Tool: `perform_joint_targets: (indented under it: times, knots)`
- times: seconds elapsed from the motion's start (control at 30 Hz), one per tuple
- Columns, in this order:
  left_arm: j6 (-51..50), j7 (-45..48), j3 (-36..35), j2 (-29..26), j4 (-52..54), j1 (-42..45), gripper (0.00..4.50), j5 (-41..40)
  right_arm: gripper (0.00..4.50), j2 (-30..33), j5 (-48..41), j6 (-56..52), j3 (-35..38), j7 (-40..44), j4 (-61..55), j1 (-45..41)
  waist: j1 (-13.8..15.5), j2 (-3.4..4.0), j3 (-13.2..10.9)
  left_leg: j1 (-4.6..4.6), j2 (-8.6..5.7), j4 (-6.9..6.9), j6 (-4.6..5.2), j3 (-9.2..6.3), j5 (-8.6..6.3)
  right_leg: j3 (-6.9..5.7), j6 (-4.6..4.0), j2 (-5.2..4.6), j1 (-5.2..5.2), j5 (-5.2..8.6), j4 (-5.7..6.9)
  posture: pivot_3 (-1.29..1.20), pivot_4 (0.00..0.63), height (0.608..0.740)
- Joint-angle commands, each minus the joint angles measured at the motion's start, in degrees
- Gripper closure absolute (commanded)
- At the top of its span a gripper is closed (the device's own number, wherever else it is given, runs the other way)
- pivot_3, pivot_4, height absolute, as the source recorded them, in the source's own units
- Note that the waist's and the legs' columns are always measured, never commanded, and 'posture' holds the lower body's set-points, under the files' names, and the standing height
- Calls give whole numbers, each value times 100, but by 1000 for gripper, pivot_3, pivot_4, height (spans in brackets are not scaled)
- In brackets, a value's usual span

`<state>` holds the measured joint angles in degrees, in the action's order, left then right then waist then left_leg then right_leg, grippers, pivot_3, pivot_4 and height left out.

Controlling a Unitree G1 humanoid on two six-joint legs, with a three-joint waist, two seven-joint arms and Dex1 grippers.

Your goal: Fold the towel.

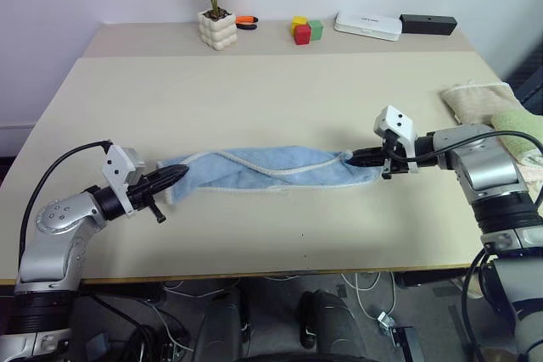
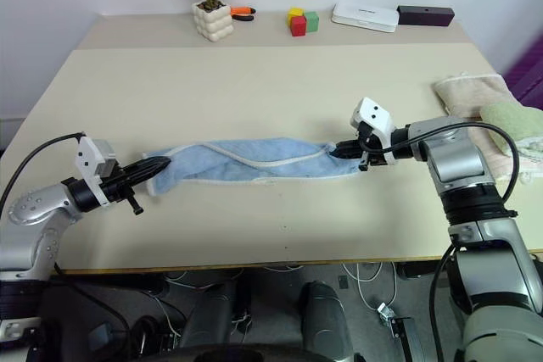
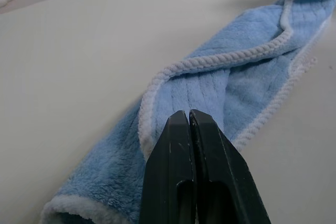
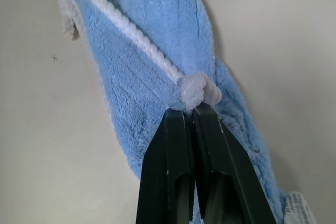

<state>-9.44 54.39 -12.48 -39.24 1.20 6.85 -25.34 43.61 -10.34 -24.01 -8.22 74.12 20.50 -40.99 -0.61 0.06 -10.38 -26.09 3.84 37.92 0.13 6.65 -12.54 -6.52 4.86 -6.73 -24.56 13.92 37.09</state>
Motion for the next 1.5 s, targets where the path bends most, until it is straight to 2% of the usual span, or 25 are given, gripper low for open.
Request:
perform_joint_targets:
  times: [0.03,0.13,0.33,0.43,0.53,0.7,0.77,0.8,0.87,0.93,1.03,1.17,1.33,1.37,1.5]
  knots:
    - [368,-150,-142,-43,-286,330,4500,214,4471,-108,-50,324,309,-259,248,-302,1,0,0,0,0,0,0,0,0,0,0,0,0,0,1,0,150,740]
    - [1178,-697,58,-24,-1655,1422,4500,972,4471,-479,313,1084,455,-1349,1412,-952,5,0,-1,-1,-1,7,-4,0,3,-1,-1,2,-2,-1,4,0,150,740]
    - [2790,-2478,621,-245,-5734,4981,4500,2561,4471,-1064,875,2860,876,-4327,3914,-2962,1,-8,-6,-33,-6,10,-29,7,32,-2,3,2,-23,-5,3,0,150,740]
    - [3214,-3320,762,-480,-6735,6407,4500,2995,4471,-1062,939,3681,1034,-4910,4325,-3564,-18,-18,-12,-46,-8,-10,-30,21,33,-1,11,-1,-34,-6,-3,0,150,740]
    - [3623,-3375,697,-689,-7128,7162,4500,3037,4471,-1038,627,4123,1393,-4766,4316,-3705,-38,-30,-19,-42,-8,-54,-30,54,33,-1,18,-7,-49,-1,-23,0,150,740]
    - [3895,-2177,607,-567,-7213,6801,4500,2755,4471,-1068,497,4157,1428,-3973,3728,-2993,-56,-19,-14,7,-1,-84,-31,97,34,1,20,-11,-29,1,-32,0,150,740]
    - [4054,-1812,595,-359,-7089,6359,4500,2636,4471,-1177,218,3838,1429,-3432,3077,-2536,-55,-19,-16,60,0,-82,-32,101,35,5,20,-11,12,2,-41,0,150,740]
    - [4084,-1296,560,-198,-6946,6051,4500,2442,4471,-1193,188,3698,1379,-3308,2711,-2263,-50,-19,-16,67,1,-77,-32,101,35,7,19,-12,18,1,-34,0,150,740]
    - [3867,-468,398,70,-6623,5582,4500,1981,4471,-1226,85,3317,1373,-3213,2050,-1800,-44,-20,-17,67,2,-63,-32,101,34,14,15,-14,14,-2,-11,0,150,740]
    - [3652,-155,271,334,-6288,5148,4500,1650,4471,-1224,112,3095,1328,-3211,1493,-1379,-40,-23,-18,56,5,-53,-32,101,35,15,13,-14,1,-2,4,0,150,740]
    - [2581,104,113,854,-5503,4512,4500,1062,4471,-1329,-14,2629,1370,-3287,783,-902,-39,-23,-19,51,6,-50,-32,100,35,16,13,-14,-3,-3,5,0,150,740]
    - [1687,-12,170,1386,-4309,3989,2659,689,4500,-1412,-119,2218,1417,-3400,320,-680,-25,-23,-19,53,6,-42,-32,98,35,18,13,-14,1,-3,8,0,150,740]
    - [1337,660,922,1785,-3088,3438,263,772,4500,-1427,-100,2090,1420,-3438,251,-645,-8,-24,-18,58,6,-40,-31,98,35,20,13,-14,6,-2,8,0,150,740]
    - [1248,732,1017,1821,-3006,3403,119,770,4500,-1429,-81,2082,1410,-3448,239,-639,-11,-24,-18,58,5,-38,-31,98,35,20,13,-14,7,-2,8,0,150,740]
    - [1543,542,1565,1987,-3072,3320,119,1357,4500,-1472,-81,2039,1398,-3485,122,-566,-19,-24,-18,62,6,-37,-30,98,34,20,12,-13,8,-2,9,0,150,740]
